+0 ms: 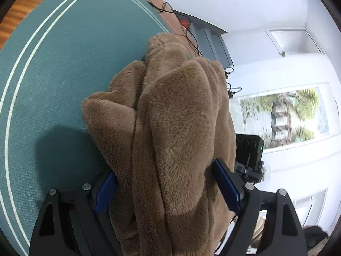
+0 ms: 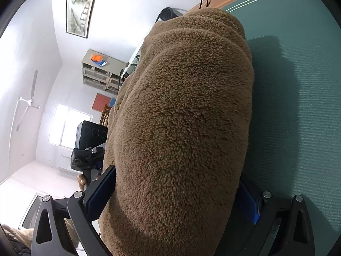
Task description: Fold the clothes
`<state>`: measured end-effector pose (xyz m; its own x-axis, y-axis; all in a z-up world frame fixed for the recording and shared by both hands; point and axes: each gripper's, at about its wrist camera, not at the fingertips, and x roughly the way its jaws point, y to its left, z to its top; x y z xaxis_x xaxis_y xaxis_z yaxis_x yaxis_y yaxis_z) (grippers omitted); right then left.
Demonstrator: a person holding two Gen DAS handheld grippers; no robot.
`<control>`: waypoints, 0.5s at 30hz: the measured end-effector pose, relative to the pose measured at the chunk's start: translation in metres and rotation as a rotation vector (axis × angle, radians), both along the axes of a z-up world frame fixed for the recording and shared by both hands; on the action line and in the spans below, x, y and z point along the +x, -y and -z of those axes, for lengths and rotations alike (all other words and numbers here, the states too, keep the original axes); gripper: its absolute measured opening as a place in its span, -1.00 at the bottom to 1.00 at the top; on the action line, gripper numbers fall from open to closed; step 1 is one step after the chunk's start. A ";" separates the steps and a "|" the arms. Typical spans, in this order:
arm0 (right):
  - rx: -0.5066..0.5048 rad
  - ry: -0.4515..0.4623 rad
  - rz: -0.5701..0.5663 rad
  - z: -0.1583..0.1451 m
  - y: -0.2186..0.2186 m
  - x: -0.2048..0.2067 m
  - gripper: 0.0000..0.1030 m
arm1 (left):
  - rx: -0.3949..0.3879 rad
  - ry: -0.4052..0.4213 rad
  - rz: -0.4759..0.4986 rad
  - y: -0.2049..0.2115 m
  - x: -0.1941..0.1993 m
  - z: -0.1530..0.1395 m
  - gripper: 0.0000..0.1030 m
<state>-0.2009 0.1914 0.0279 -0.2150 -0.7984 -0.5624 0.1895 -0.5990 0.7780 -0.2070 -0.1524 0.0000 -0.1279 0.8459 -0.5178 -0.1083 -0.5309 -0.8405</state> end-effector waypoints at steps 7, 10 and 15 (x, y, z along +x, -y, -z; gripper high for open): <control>0.009 0.008 -0.011 0.001 0.003 -0.004 0.98 | -0.013 -0.015 0.031 -0.013 0.001 0.002 0.68; 0.019 0.009 -0.007 0.001 0.004 -0.005 0.98 | -0.036 -0.013 0.029 -0.013 0.004 0.001 0.46; 0.066 0.009 0.021 0.000 0.008 0.000 0.53 | -0.019 0.029 -0.022 -0.004 0.010 0.008 0.11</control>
